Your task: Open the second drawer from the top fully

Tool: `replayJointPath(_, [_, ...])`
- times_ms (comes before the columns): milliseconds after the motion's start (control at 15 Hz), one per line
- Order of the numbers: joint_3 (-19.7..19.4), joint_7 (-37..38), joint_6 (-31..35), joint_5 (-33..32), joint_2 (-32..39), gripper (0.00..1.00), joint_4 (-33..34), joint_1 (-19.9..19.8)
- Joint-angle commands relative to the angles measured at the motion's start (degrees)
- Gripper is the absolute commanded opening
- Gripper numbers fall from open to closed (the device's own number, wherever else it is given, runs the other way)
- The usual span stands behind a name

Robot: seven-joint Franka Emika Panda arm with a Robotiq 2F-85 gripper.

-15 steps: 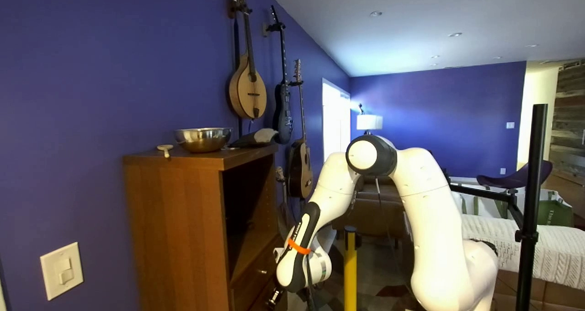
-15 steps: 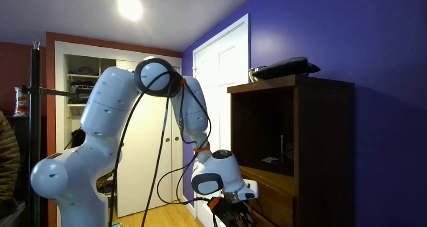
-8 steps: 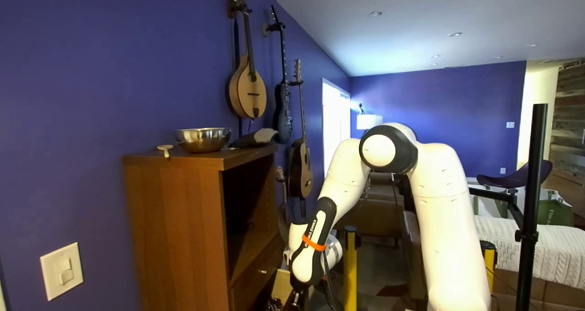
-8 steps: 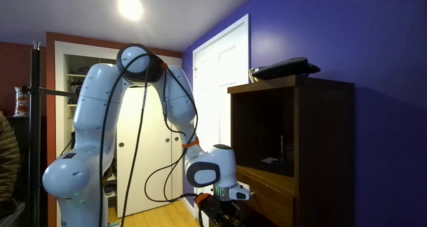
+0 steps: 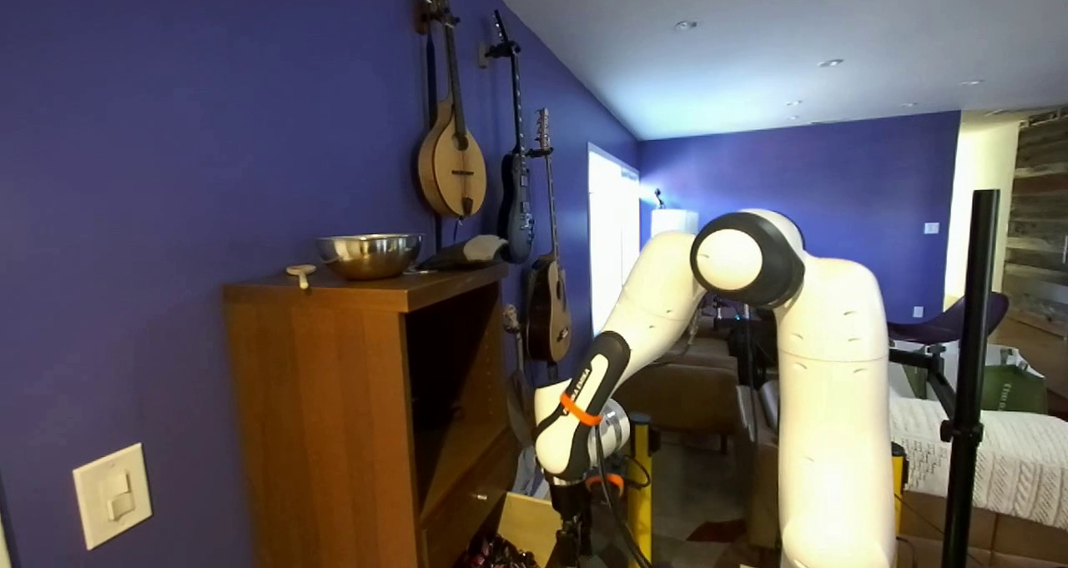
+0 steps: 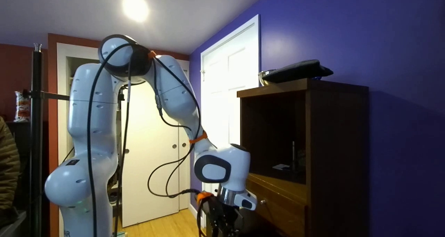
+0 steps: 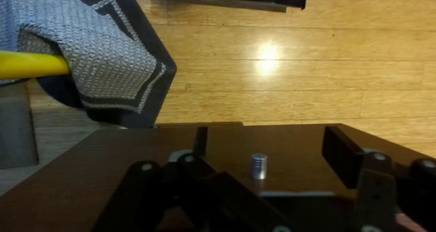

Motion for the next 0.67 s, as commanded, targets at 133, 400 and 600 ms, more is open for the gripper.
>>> replayJointPath(133, [-1.1, -3.6, -13.5, 2.4, -13.3, 1.00, -0.8, 2.2])
replayJointPath(400, [-1.2, -3.0, -3.8, 5.8, -14.8, 1.00, -1.0, 5.6])
replayJointPath(600, [-1.4, -2.3, 8.2, 10.7, -10.2, 1.00, -0.8, 8.5])
